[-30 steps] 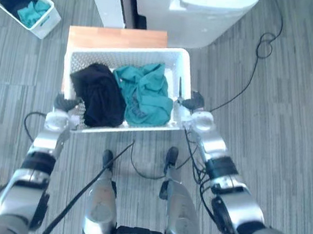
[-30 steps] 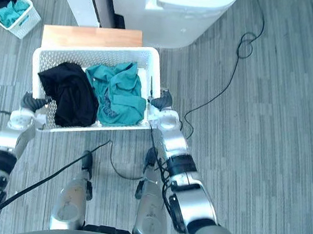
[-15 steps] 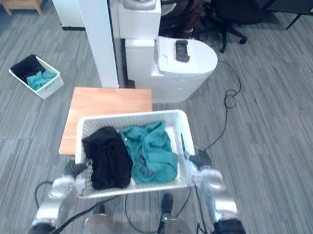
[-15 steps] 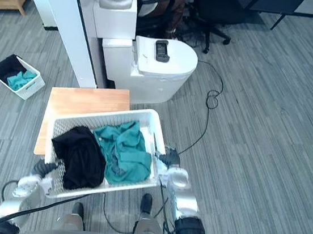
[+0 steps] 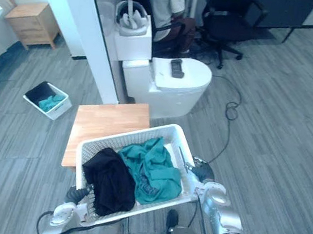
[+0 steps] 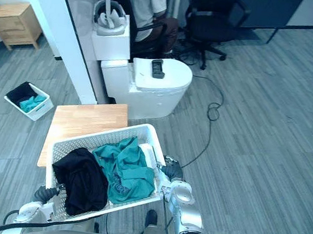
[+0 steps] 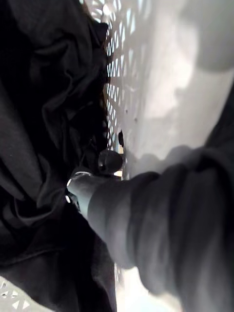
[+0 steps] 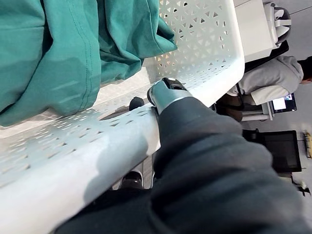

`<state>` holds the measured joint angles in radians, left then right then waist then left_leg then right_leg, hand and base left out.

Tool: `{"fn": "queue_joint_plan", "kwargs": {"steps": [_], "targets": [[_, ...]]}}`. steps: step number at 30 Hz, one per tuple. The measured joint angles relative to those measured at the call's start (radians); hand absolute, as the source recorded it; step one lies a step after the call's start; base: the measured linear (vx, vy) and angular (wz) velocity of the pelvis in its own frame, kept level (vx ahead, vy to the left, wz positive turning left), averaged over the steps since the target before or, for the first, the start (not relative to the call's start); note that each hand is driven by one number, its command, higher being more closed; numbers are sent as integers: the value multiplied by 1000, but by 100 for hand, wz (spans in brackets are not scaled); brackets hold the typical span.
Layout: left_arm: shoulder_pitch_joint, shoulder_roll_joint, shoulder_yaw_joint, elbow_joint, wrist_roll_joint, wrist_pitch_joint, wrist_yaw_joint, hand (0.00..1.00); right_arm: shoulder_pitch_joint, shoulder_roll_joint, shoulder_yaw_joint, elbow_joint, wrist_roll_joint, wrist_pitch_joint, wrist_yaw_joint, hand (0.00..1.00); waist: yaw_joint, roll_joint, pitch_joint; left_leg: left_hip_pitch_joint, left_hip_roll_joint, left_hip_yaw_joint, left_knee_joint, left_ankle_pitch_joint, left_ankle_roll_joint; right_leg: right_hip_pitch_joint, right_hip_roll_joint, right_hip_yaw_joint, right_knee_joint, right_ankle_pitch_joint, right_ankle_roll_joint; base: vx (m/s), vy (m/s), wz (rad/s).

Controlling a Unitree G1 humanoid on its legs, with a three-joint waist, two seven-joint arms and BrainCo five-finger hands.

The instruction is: Pick up the laundry basket with both hands and put the clothes into the washing machine.

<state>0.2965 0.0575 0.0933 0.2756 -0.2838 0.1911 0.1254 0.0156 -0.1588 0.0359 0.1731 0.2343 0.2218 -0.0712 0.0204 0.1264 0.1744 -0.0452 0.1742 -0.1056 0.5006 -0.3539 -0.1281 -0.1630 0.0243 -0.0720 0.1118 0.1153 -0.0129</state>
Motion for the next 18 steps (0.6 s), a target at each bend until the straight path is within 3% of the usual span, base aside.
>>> {"fn": "queue_joint_plan", "kwargs": {"steps": [1, 3, 6, 8, 10, 11, 13, 14, 15, 16, 17, 18], "targets": [[-5, 4, 1, 4, -8, -1, -1, 100, -2, 6, -5, -2, -5, 0, 3, 100, -9, -20, 10, 22, -17, 17, -64, -23, 0, -29, -13, 24, 18, 7, 9, -276, 177, -51], [2, 22, -8, 6, -6, 1, 0, 100, 41, 27, -8, -12, -6, 7, 3, 100, -21, -77, 6, 26, -66, 44, -93, 8, 32, -32, -54, 71, -10, 42, 39, -234, 148, -34], [0, 50, -40, 4, -1, 6, -2, 100, 125, 31, -20, -81, -6, 16, 2, 100, -38, -121, -1, -8, -122, 79, -84, 22, 55, -52, -91, 120, -50, 62, 44, -142, 138, -15], [-1, 57, -50, -15, 16, 7, -2, 100, 147, 34, -24, -112, -9, 18, 2, 100, -41, -131, 1, -38, -132, 115, -64, 30, 67, -66, -94, 162, -86, 59, 60, -99, 154, -47], [-2, 61, -47, -39, 29, 9, -1, 100, 149, 46, -24, -126, -33, 19, -1, 100, -31, -141, 4, -48, -127, 175, -43, 32, 79, -91, -91, 173, -114, -5, 132, -82, 153, -94], [-4, 55, -42, -42, 38, 9, 2, 100, 142, 64, -25, -127, -47, 20, -5, 100, -24, -132, 6, -47, -86, 241, -55, 52, 107, -104, -88, 112, -109, -74, 155, -119, 82, -142], [0, 59, -13, -58, 50, 9, 2, 100, 126, 87, -25, -127, -48, 20, -4, 100, -8, -141, 3, -21, -40, 350, -88, 63, 105, -158, -103, -85, 52, -47, 79, -116, 42, -155], [0, 60, 1, -58, 51, 9, 2, 100, 128, 103, -25, -123, -51, 20, -4, 100, 2, -136, 6, 14, -26, 412, -112, 73, 105, -147, -124, -180, 190, -76, 20, -20, 7, -122], [2, 60, 3, -58, 51, 9, 2, 100, 126, 108, -25, -119, -56, 20, -4, 100, 6, -143, 2, 34, -24, 442, -122, 74, 104, -131, -136, -205, 260, -98, 4, -22, -29, -164], [2, 62, 4, -58, 51, 8, 3, 100, 119, 109, -18, -116, -77, 18, -4, 100, 6, -177, -17, 49, -33, 504, -107, 72, 102, -101, -158, -218, 314, -134, 50, -147, -30, -146], [-10, 64, 4, -49, 51, 8, 3, 100, 105, 101, -13, -111, -78, 17, -3, 100, -8, -175, -17, 37, -45, 501, -118, 68, 108, -109, -138, -208, 268, -87, 73, -228, -38, -138], [-22, 55, 5, -37, 49, 8, 3, 100, 80, 84, -11, -103, -81, 12, -3, 100, -12, -156, -27, 31, -45, 488, -157, 70, 103, -107, -98, -180, 193, -38, 108, -244, -54, -119]]}}
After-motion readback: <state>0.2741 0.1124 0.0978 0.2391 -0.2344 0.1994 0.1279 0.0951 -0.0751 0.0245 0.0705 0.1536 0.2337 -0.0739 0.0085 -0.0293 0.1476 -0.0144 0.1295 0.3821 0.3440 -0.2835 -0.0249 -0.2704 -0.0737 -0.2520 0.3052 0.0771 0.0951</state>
